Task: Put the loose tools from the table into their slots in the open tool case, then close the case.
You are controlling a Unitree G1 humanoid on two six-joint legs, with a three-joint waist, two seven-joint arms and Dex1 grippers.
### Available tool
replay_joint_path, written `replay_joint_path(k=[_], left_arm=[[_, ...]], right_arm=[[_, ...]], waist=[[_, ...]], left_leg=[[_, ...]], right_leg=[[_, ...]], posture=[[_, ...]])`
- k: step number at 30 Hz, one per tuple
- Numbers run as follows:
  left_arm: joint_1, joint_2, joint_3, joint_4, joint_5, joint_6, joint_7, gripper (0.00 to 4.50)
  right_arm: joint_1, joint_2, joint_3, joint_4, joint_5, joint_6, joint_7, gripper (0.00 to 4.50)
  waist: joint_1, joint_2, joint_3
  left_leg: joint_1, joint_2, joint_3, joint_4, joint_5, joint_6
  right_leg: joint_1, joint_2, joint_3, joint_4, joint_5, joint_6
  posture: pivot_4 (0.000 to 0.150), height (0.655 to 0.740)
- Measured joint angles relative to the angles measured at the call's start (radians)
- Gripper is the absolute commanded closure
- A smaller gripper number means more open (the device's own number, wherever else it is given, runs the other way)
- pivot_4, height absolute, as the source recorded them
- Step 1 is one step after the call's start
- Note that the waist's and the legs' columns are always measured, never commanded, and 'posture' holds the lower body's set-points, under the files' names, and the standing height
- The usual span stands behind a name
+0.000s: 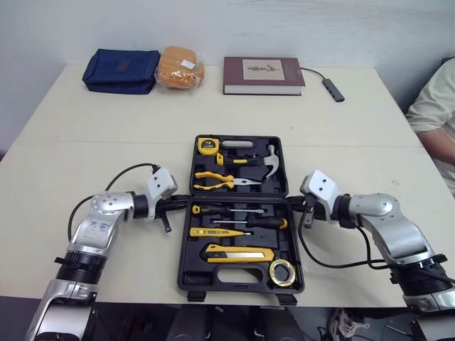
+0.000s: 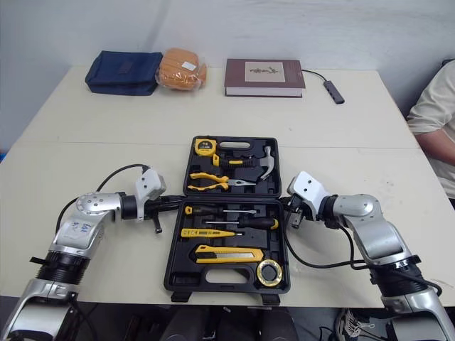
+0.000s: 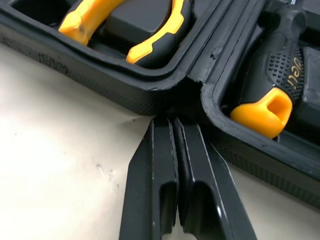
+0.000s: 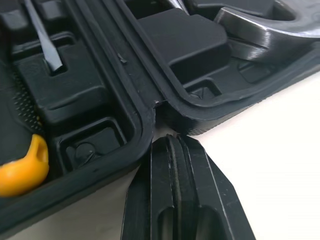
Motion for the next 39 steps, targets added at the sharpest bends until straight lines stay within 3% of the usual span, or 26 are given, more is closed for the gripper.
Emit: replay_joint_path(k=[9, 15, 18, 22, 25, 26, 33, 39], left_arm=[[0.014, 0.007, 0.009, -0.033, 0.007, 0.016, 0.011, 4.44], [0.115, 0.076, 0.088, -0.162, -0.053, 0.162, 0.031, 4.44], [0.149, 0.122, 0.151, -0.217, -0.108, 0.281, 0.039, 3.55], [0.076, 0.138, 0.235, -0.334, -0.253, 0.568, 0.084, 1.74], [-0.026, 0.116, 0.241, -0.362, -0.291, 0.719, 0.172, 0.37], [-0.063, 0.091, 0.247, -0.349, -0.293, 0.776, 0.218, 0.04], [-0.226, -0.033, 0.260, -0.223, -0.288, 1.025, 0.420, 0.04], [-0.250, -0.054, 0.239, -0.141, -0.267, 1.032, 0.479, 0.04]], right_arm=[[0.007, -0.026, 0.003, -0.017, -0.028, -0.014, 0.000, 4.50], [0.064, -0.114, -0.047, -0.056, -0.059, -0.016, -0.021, 4.50], [0.084, -0.131, -0.114, -0.122, 0.009, 0.112, -0.014, 3.42], [-0.007, -0.082, -0.240, -0.248, 0.226, 0.478, -0.048, 1.39], [-0.100, -0.038, -0.271, -0.265, 0.305, 0.668, -0.111, 0.00], [-0.124, -0.020, -0.270, -0.258, 0.315, 0.718, -0.139, 0.00], [-0.279, 0.129, -0.270, -0.105, 0.306, 0.886, -0.333, 0.00], [-0.321, 0.169, -0.264, -0.046, 0.298, 0.935, -0.421, 0.00]], waist=[[0.001, 0.000, 0.000], [-0.006, 0.000, 0.000], [-0.012, 0.000, 0.001], [-0.018, 0.000, 0.001], [-0.020, 0.000, 0.001], [-0.020, 0.000, 0.001], [-0.028, 0.000, 0.001], [-0.024, 0.000, 0.001]], left_leg=[[0.000, 0.000, 0.000, 0.000, 0.000, 0.000], [-0.001, 0.000, 0.000, -0.002, 0.000, 0.000], [-0.001, 0.001, 0.000, -0.002, 0.000, 0.000], [-0.001, 0.001, -0.002, -0.001, 0.000, -0.001], [-0.001, 0.000, -0.003, -0.002, 0.000, -0.001], [-0.001, 0.000, -0.003, -0.002, 0.000, -0.001], [-0.006, -0.001, -0.001, -0.002, 0.002, -0.001], [-0.015, -0.001, 0.001, -0.001, 0.005, -0.002]], right_leg=[[0.000, 0.000, 0.000, 0.000, 0.000, 0.000], [-0.001, 0.000, 0.000, -0.001, 0.000, 0.000], [-0.001, 0.000, 0.000, -0.001, 0.000, 0.000], [-0.001, -0.001, 0.000, -0.002, 0.000, 0.000], [-0.001, -0.001, 0.000, -0.001, 0.000, 0.000], [-0.001, -0.001, 0.000, 0.000, 0.000, 0.000], [-0.005, 0.001, 0.000, 0.001, 0.000, 0.001], [-0.017, 0.001, 0.002, 0.006, 0.000, 0.001]], posture=[[0.150, 0.7400], [0.150, 0.7400], [0.150, 0.7400], [0.150, 0.7400], [0.150, 0.7400], [0.150, 0.7400], [0.150, 0.7400], [0.150, 0.7400]])
